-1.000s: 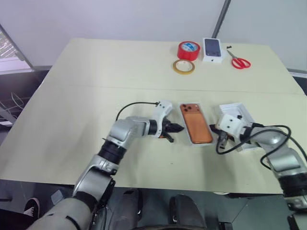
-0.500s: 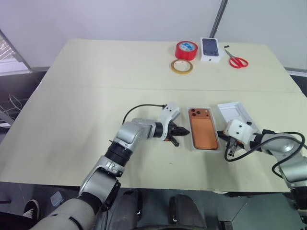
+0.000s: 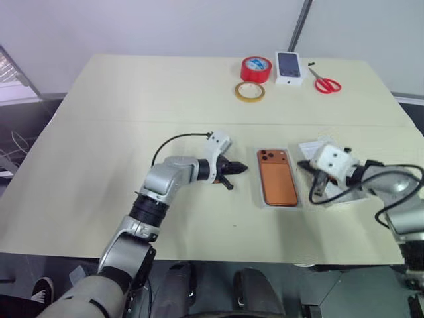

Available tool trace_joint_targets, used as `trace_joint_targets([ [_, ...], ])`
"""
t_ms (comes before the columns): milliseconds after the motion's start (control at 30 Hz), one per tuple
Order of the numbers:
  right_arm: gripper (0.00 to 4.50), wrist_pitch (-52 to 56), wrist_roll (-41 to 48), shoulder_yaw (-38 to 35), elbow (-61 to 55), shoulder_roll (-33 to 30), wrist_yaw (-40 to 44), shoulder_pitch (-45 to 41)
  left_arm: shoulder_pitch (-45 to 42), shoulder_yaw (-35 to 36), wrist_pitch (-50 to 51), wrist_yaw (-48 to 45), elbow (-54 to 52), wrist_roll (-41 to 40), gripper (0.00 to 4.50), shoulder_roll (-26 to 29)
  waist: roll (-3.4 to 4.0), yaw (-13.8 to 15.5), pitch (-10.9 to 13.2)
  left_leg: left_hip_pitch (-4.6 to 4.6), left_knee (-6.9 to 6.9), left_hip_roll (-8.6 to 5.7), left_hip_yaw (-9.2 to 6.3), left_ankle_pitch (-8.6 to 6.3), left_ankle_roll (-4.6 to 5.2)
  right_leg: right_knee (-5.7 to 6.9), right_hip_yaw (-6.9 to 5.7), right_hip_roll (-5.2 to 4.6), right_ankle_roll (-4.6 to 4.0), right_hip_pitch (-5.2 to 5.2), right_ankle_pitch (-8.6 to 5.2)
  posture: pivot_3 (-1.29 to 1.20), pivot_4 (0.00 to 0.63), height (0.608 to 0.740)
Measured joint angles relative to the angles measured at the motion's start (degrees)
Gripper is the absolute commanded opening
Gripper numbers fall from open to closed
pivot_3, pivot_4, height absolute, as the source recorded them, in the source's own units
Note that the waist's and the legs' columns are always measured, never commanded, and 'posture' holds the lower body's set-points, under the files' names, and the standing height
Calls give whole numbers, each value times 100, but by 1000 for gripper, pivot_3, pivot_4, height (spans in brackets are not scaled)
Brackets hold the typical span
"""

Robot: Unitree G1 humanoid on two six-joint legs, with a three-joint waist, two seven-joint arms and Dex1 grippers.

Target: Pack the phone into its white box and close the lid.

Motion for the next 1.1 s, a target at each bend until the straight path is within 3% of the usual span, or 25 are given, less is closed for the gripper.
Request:
trace_joint_targets([
  [333,25,-789,-816,667,1701,291,-757,-851,69,129,-83,131,-98,8,11,-15,2,-21,1,0,0,0,4,1,-2,3,1,1,0,-5,0,0,150,728],
  [500,25,-747,-671,627,1767,278,-595,-915,228,167,-336,163,-222,59,11,166,2,-28,1,0,0,2,4,1,-2,3,2,2,1,-4,0,0,150,728],
  [600,875,25,163,250,1219,380,-104,-755,296,379,-399,111,-261,1,896,319,2,-22,1,-1,0,4,3,1,-2,3,1,3,1,-3,0,0,150,728],
  [833,4493,973,688,-390,30,156,31,145,603,628,-1077,-653,-610,-118,4483,1244,4,-16,0,-1,-4,2,3,-2,3,1,3,-2,0,-4,0,0,150,728],
  [1100,4493,2121,847,-755,-965,134,-390,737,1055,794,-2928,-1554,-744,-1,4483,1773,7,-3,-2,0,-3,0,3,-15,25,2,7,-21,-2,-2,0,0,150,728],
])
